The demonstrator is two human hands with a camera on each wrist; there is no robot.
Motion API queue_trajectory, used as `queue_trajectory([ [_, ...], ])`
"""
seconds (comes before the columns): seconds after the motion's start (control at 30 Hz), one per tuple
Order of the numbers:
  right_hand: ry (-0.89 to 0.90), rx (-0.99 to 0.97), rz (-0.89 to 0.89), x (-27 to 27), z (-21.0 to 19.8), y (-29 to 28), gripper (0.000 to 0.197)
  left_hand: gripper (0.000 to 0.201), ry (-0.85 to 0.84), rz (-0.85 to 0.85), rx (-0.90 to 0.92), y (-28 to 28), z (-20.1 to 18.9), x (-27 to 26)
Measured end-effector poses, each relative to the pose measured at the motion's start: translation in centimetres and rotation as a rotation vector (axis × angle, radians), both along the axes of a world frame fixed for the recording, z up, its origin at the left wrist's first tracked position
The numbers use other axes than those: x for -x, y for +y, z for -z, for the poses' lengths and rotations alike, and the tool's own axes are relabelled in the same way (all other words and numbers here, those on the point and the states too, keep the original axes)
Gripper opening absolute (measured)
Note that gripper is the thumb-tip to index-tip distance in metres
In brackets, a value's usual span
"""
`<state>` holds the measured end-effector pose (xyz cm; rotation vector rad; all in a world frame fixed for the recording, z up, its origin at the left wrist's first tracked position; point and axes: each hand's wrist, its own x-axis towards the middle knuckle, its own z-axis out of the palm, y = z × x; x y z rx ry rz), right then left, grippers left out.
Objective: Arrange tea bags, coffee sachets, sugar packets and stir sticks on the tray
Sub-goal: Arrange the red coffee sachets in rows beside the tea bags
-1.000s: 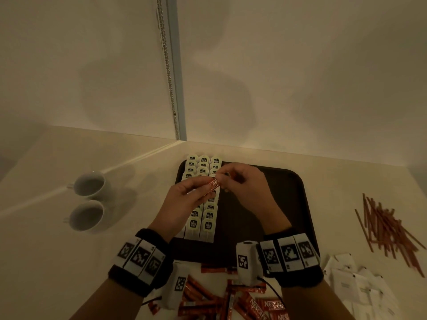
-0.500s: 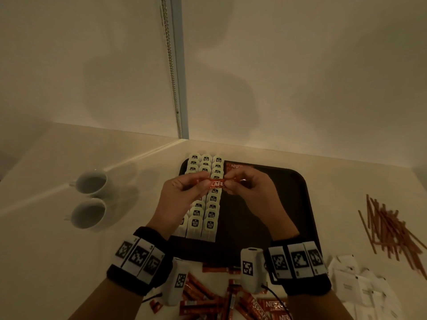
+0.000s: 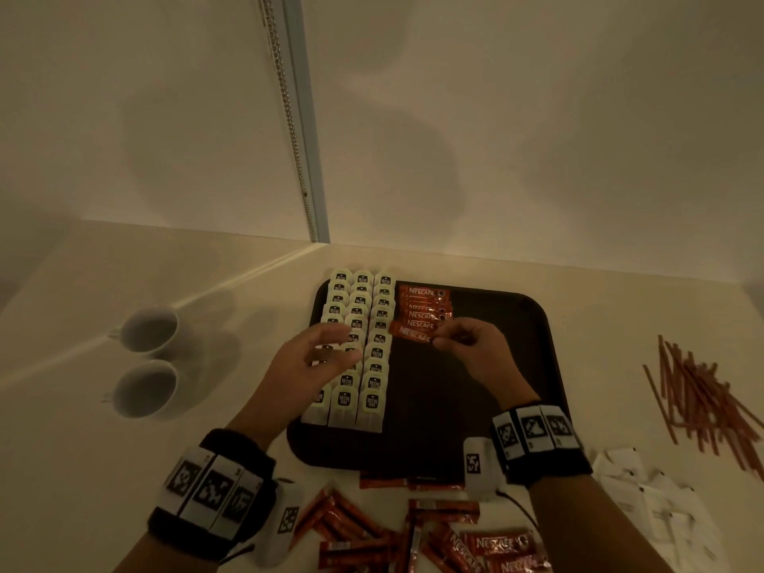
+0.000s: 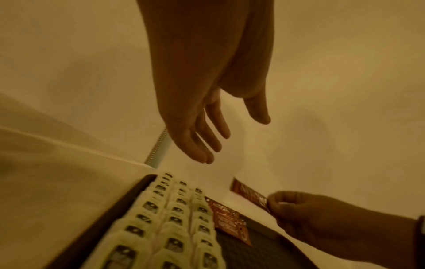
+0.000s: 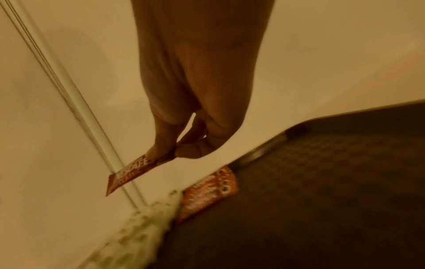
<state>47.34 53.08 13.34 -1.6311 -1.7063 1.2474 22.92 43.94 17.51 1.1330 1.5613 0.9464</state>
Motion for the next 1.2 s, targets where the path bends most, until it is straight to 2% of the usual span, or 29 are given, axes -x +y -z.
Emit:
queue_trajectory([
  [0.1, -0.105, 0.033, 0.017, -1.3, 2.4, 1.4, 0.016, 0.014, -0.004, 0.023, 0.061, -1.7, 0.5, 2.1],
  [0.23, -0.146, 0.055, 0.01, -1.3, 4.7, 2.5, 0.015, 0.012, 0.008, -0.026, 0.152, -4.6, 1.7, 4.1],
  [0.37, -0.138, -0.013, 0.074, -0.4, 6.0, 3.4, 0.018, 0.017, 0.025, -0.12, 0.234, -7.3, 2.7, 5.5],
  [0.63, -0.256, -0.155, 0.122, 0.4, 7.3, 4.7, 0.017, 0.019, 0.007, -0.283, 0.277, -10.3, 4.0, 7.6],
  [1.0, -0.232, -0.185, 0.153, 0.2, 6.7, 4.7, 0.021, 0.019, -0.015, -0.311, 0.305, -11.8, 4.7, 8.2],
  [1.1, -0.233, -0.247, 0.074, 0.4, 4.7, 3.4, 0.021, 0.019, -0.015, -0.299, 0.304, -12.4, 4.6, 8.3],
  [1.2, -0.268, -0.27, -0.187, 0.9, 2.4, -0.2, 0.018, 0.018, -0.019, -0.291, 0.301, -13.5, 4.5, 8.3],
])
